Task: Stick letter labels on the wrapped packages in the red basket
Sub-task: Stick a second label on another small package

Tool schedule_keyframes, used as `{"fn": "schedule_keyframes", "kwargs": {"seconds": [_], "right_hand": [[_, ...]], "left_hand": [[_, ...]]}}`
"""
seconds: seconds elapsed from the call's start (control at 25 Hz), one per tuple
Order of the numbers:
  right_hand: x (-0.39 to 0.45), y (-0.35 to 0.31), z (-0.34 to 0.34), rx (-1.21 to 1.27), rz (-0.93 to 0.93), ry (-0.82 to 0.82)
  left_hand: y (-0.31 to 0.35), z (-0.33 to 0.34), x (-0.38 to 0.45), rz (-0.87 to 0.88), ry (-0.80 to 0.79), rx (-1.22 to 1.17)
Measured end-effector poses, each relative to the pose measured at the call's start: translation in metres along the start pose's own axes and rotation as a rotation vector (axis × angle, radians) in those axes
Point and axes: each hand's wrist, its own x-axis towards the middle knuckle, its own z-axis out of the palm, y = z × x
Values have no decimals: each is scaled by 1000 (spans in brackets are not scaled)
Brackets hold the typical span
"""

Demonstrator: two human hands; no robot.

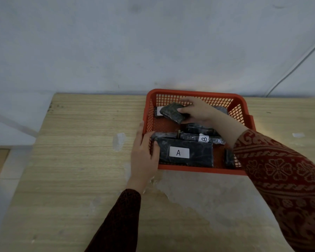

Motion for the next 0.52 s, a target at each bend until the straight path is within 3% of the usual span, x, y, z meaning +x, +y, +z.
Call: {"fn": "schedule_keyframes", "kwargs": {"seconds": [0.36,0.52], "right_hand": [[-31,28,-5,374,-38,-102],[-34,37,-8,80,-88,-82]], "left_hand": [[7,-4,0,-32,-35,52],[11,-6,2,-46,-37,57]]}}
